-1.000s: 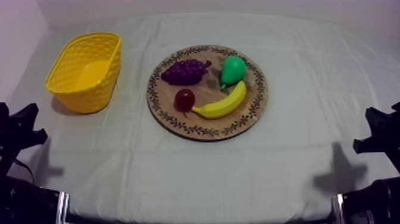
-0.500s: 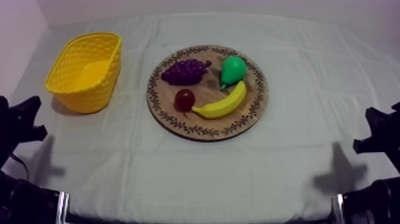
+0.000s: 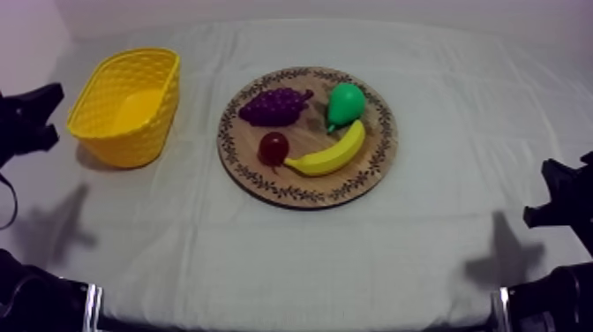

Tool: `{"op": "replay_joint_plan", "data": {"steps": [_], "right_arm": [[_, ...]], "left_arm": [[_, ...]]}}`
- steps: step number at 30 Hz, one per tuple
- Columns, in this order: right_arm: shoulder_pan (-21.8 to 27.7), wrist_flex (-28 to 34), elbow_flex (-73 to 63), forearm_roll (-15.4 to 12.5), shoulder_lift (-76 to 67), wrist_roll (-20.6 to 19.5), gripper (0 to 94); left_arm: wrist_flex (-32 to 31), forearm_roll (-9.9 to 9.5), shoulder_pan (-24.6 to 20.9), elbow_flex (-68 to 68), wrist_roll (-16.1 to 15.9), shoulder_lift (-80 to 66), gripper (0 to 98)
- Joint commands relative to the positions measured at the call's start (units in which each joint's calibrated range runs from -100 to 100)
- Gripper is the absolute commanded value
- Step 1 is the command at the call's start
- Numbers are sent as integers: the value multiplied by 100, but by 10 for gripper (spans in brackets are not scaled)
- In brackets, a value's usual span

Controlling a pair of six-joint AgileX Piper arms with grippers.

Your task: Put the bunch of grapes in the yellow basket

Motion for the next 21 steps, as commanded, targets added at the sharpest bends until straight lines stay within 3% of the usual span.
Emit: {"op": "replay_joint_plan", "data": {"steps": [1, 8, 21], "right_arm": [[1, 1, -1, 1, -2, 1, 5], [1, 1, -1, 1, -2, 1, 5], [1, 1, -1, 1, -2, 1, 5]], "left_arm": [[-3, -6, -9, -372, 23, 348, 0], [-18, -15, -36, -1206, -6, 1130, 0], [216, 3, 358, -2719, -204, 2695, 0]]}}
